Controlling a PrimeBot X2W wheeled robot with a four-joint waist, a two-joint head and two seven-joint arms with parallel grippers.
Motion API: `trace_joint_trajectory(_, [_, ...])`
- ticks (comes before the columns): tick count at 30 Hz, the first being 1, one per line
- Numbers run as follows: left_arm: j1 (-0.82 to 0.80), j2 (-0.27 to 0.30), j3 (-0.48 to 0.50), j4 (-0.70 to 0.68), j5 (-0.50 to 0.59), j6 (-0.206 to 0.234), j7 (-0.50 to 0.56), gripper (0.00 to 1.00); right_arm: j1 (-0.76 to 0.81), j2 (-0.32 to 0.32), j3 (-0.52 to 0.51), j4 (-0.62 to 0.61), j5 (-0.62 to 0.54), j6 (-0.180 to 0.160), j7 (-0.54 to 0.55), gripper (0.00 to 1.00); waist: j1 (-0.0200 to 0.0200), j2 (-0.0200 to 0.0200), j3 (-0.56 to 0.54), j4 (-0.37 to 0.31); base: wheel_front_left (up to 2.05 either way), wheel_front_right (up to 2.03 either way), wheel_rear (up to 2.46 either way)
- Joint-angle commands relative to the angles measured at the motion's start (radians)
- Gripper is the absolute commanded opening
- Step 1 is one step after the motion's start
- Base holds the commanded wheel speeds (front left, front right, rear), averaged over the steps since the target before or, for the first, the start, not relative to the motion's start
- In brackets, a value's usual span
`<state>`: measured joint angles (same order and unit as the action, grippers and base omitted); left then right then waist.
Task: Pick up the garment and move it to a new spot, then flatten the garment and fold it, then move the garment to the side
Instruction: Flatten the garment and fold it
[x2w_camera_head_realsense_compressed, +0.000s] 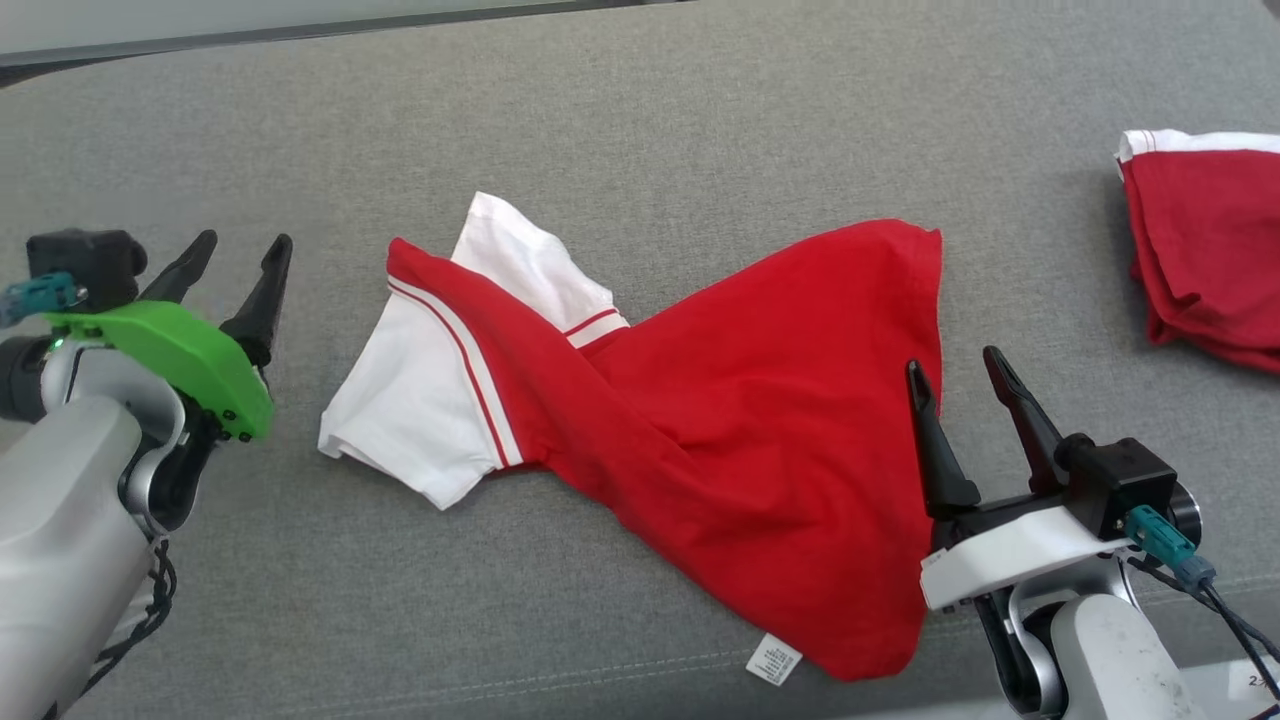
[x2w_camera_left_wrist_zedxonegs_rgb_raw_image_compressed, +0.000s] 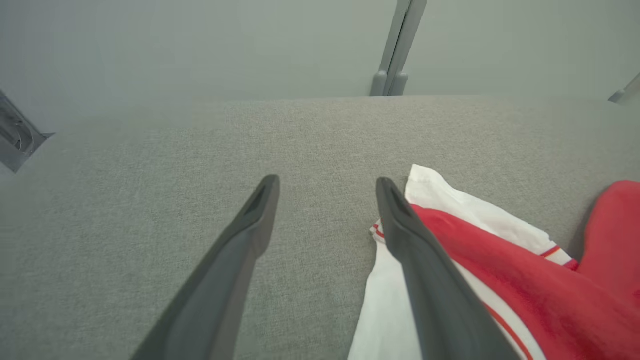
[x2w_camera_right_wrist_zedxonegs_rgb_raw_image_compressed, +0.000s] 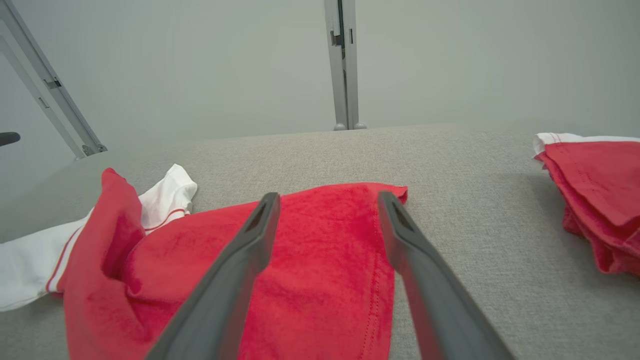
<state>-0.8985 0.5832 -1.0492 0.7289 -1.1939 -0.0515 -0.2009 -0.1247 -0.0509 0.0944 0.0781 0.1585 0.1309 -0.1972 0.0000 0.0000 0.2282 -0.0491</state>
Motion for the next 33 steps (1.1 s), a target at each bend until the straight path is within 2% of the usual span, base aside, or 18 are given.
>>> trace_joint_trajectory(1, [0.045,0.016,0.029,-0.028,-0.026,0.022,-0.029,1.0,-0.001,-0.003,-0.003,-0.003,-0.006,0.0,0.001,1.0,0.0,0.0,-0.029,0.03,0.0,0.0,0.0])
trace_joint_trajectory(5, [0.134,0.042,0.108,-0.126,-0.035,0.084,-0.063,1.0,0.0,-0.003,-0.005,0.001,-0.001,0.0,-0.003,1.0,0.0,0.0,-0.049,0.046,0.0,0.0,0.0])
trace_joint_trajectory(8, [0.212,0.047,0.251,-0.234,0.009,0.156,-0.065,1.0,0.0,-0.003,-0.006,0.01,0.001,0.0,-0.009,1.0,0.0,0.0,-0.066,0.056,0.0,0.0,0.0])
trace_joint_trajectory(11, [0.348,0.016,0.399,-0.348,0.091,0.217,-0.064,1.0,-0.001,-0.003,-0.004,0.02,0.004,0.0,-0.014,1.0,0.0,0.0,-0.082,0.064,0.0,0.0,0.0])
trace_joint_trajectory(15, [0.515,-0.042,0.566,-0.489,0.22,0.255,-0.064,1.0,0.002,-0.002,0.0,0.032,0.004,0.0,-0.018,1.0,0.0,0.0,-0.104,0.07,0.0,0.0,0.0])
trace_joint_trajectory(18, [0.617,-0.1,0.67,-0.576,0.325,0.26,-0.064,1.0,0.007,-0.002,0.0,0.039,0.005,0.0,-0.022,1.0,0.0,0.0,-0.12,0.077,0.0,0.0,0.0])
trace_joint_trajectory(22, [0.714,-0.172,0.771,-0.66,0.465,0.238,-0.064,1.0,0.014,-0.002,0.007,0.047,0.002,0.0,-0.026,1.0,0.0,0.0,-0.14,0.081,0.0,0.0,0.0])
trace_joint_trajectory(23, [0.714,-0.172,0.771,-0.66,0.465,0.238,-0.064,1.0,0.014,-0.002,0.007,0.047,0.002,0.0,-0.026,1.0,0.0,0.0,-0.14,0.081,0.0,0.0,0.0])
trace_joint_trajectory(29, [0.812,-0.236,0.842,-0.707,0.69,0.191,-0.064,1.0,0.04,-0.002,0.004,0.055,-0.021,0.0,-0.036,1.0,0.0,0.0,-0.184,0.085,0.0,0.0,0.0])
trace_joint_trajectory(33, [0.863,-0.252,0.852,-0.668,0.744,0.168,-0.064,1.0,0.077,-0.002,-0.004,0.066,-0.035,0.0,-0.038,1.0,0.0,0.0,-0.223,0.081,0.0,0.0,0.0])
